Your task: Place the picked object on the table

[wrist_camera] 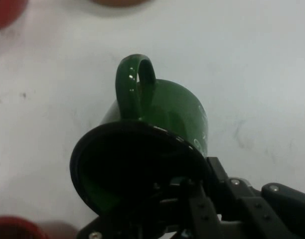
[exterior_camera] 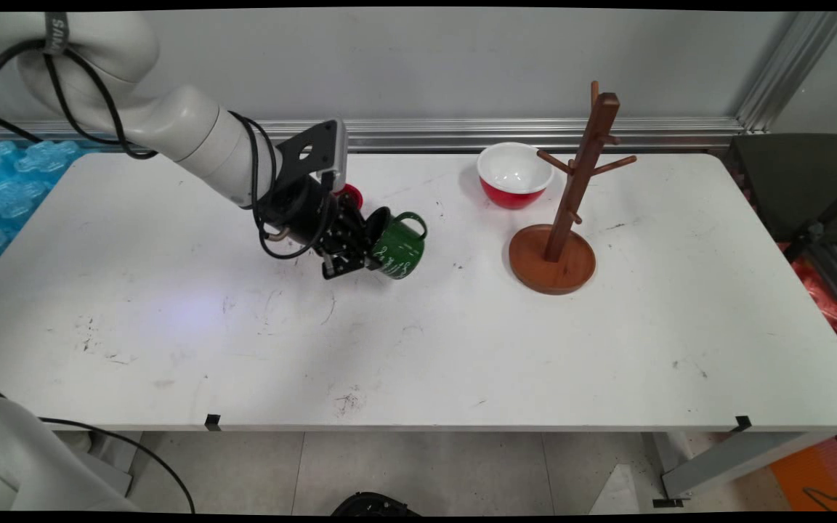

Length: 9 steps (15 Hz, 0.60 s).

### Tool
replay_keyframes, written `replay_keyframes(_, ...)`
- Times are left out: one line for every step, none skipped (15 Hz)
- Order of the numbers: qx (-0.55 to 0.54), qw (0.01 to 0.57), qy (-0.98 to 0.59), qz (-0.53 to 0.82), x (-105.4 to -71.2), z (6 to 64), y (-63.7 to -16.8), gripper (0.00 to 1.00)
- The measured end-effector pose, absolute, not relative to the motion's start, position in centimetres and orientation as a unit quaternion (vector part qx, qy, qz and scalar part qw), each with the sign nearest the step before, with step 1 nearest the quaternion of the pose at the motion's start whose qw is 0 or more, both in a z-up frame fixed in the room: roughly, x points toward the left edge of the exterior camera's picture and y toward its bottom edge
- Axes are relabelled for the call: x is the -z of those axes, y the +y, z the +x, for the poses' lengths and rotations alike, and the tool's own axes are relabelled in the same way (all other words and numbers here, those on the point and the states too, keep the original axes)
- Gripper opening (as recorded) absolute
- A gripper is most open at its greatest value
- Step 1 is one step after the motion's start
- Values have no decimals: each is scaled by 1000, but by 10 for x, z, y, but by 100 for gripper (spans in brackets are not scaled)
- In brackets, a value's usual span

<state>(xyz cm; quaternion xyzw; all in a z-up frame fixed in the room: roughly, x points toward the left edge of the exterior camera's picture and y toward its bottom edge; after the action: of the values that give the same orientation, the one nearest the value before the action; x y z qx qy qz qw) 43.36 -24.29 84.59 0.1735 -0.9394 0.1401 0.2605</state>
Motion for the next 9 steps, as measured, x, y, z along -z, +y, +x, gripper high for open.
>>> replay_keyframes(-140,250,-942,172,-843,435,-242,0)
replay_keyframes(-141,239,-945,171,-841,436,-241,0)
replay_keyframes(-141,230,-948,170,-838,436,-240,0)
replay_keyframes(-143,220,-950,169,-835,437,-239,0)
replay_keyframes(-145,212,-952,169,-833,437,-238,0)
replay_keyframes(-147,202,-953,169,-830,437,-237,0)
replay_keyframes(-150,194,-955,169,-828,438,-236,0)
replay_keyframes(-152,186,-956,169,-826,438,-235,0)
replay_keyframes(-154,176,-957,169,-823,439,-233,0)
